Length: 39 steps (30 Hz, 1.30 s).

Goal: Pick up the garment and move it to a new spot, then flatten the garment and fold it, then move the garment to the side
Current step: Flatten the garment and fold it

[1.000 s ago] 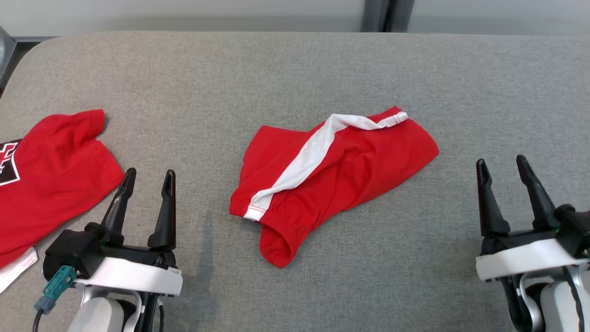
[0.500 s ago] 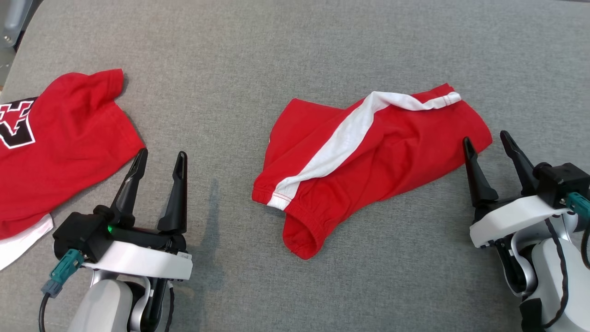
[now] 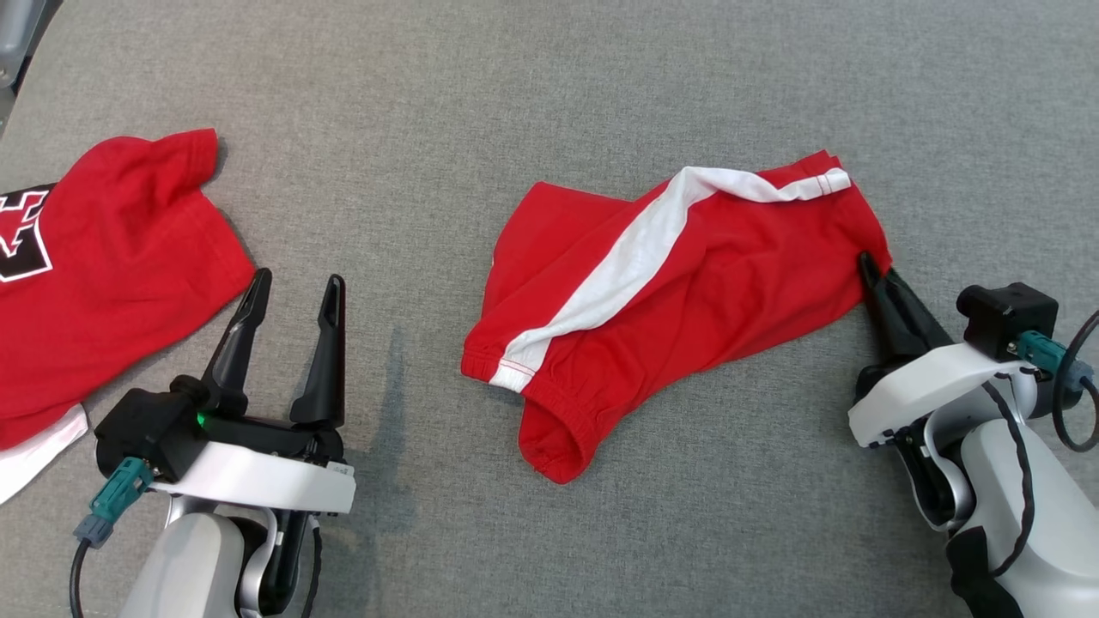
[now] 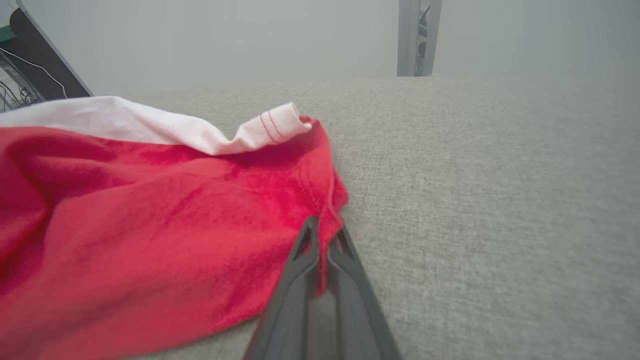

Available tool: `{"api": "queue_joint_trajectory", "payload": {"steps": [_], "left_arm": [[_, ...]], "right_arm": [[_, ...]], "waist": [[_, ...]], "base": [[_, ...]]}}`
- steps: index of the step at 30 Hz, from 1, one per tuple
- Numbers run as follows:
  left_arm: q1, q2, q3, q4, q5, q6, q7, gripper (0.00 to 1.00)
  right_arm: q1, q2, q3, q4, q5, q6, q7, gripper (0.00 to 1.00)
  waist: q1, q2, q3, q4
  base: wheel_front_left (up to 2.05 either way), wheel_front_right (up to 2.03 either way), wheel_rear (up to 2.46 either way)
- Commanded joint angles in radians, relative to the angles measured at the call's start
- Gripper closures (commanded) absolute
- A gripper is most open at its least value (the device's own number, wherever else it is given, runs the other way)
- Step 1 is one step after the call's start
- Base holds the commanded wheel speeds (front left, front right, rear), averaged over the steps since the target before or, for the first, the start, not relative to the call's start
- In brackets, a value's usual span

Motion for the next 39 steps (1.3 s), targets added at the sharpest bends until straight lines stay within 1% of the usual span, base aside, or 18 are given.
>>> {"api": "queue_joint_trajectory", "payload": {"steps": [1, 6, 13, 24, 31, 32, 33, 39], "left_arm": [[-0.01, 0.005, 0.006, 0.002, 0.006, 0.001, -0.005, 0.0], [0.01, 0.009, 0.007, 0.003, 0.01, 0.004, -0.006, 0.0], [0.026, 0.02, 0.01, -0.009, 0.01, 0.012, -0.003, 0.0], [0.068, 0.038, 0.006, -0.03, 0.003, 0.025, 0.021, 0.0], [0.087, 0.05, 0.003, -0.047, 0.001, 0.035, 0.038, 0.0], [0.091, 0.05, 0.003, -0.049, 0.0, 0.036, 0.039, 0.0], [0.096, 0.05, 0.003, -0.049, 0.0, 0.038, 0.041, 0.0], [0.109, 0.053, 0.003, -0.054, -0.003, 0.049, 0.048, 0.0]], "right_arm": [[0.022, 0.004, 0.017, 0.024, 0.015, 0.0, -0.002, 1.0], [0.078, 0.006, 0.018, 0.023, 0.053, 0.0, -0.032, 1.0], [0.211, 0.028, -0.027, -0.04, 0.062, 0.0, -0.057, 1.0], [0.407, 0.088, -0.114, -0.163, 0.032, 0.0, -0.039, 1.0], [0.47, 0.108, -0.131, -0.204, 0.02, 0.0, -0.016, 1.0], [0.473, 0.11, -0.133, -0.209, 0.018, 0.0, -0.013, 0.58], [0.473, 0.112, -0.134, -0.216, 0.014, 0.0, -0.011, 0.0], [0.455, 0.116, -0.159, -0.277, -0.018, 0.0, -0.019, 0.0]], "waist": [[0.0, -0.0001, -0.006, -0.005], [0.0, -0.0001, -0.029, -0.022], [0.0, -0.0001, -0.055, -0.053], [0.0, -0.0001, -0.108, -0.091], [0.0, -0.0001, -0.134, -0.104], [0.0, -0.0001, -0.137, -0.105], [0.0, -0.0001, -0.142, -0.108], [0.0, -0.0001, -0.166, -0.117]], "base": [[0.0, 0.0, 0.0], [0.0, 0.0, 0.0], [0.0, 0.0, 0.0], [0.0, 0.0, 0.0], [0.0, 0.0, 0.0], [0.0, 0.0, 0.0], [0.0, 0.0, 0.0], [0.0, 0.0, 0.0]]}}
